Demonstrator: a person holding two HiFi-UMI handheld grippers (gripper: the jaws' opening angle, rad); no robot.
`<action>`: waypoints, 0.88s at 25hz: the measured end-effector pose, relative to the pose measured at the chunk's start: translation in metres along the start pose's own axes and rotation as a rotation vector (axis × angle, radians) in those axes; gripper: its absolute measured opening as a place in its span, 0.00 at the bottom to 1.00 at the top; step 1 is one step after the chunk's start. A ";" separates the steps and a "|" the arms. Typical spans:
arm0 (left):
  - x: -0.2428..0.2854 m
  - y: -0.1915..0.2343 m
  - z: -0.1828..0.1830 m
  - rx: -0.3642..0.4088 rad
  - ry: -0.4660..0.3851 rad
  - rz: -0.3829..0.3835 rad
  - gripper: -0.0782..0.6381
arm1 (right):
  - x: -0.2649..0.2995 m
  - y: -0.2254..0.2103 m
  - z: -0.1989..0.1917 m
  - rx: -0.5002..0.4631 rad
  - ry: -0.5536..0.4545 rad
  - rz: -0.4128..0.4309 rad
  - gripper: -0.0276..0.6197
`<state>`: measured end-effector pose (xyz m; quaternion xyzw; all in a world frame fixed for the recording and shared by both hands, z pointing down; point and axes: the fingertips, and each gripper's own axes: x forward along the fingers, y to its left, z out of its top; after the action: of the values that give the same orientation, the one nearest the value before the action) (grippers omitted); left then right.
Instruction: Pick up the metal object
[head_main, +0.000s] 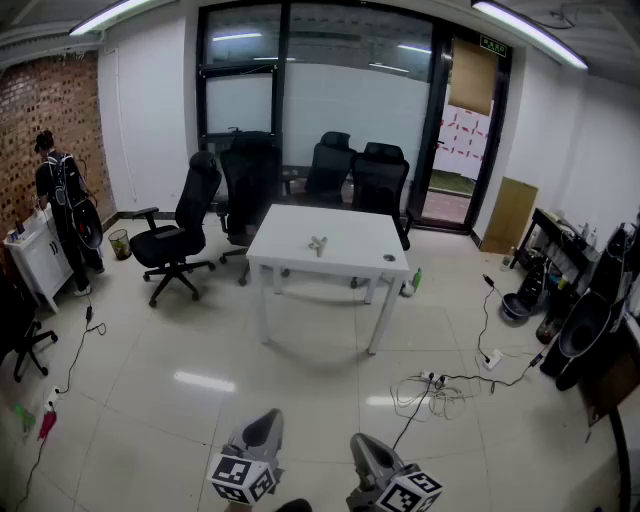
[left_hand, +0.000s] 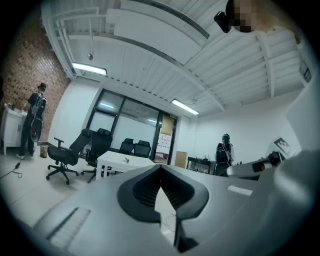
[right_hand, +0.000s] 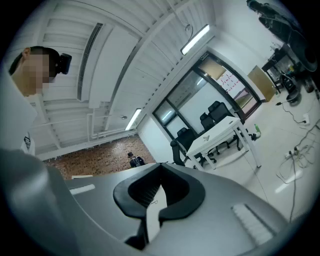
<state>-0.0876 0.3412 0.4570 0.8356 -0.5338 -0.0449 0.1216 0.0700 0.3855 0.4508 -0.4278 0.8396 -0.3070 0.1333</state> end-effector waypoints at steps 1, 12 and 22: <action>0.011 0.002 0.006 -0.001 -0.014 0.001 0.11 | 0.008 -0.005 0.009 0.009 -0.002 0.013 0.06; 0.141 0.060 -0.001 0.029 -0.057 0.064 0.11 | 0.104 -0.102 0.045 -0.015 0.031 0.008 0.06; 0.413 0.185 0.090 0.041 -0.124 0.029 0.11 | 0.341 -0.223 0.177 -0.069 0.020 -0.026 0.06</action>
<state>-0.0934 -0.1196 0.4393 0.8259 -0.5530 -0.0836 0.0719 0.0940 -0.0575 0.4670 -0.4399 0.8453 -0.2840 0.1062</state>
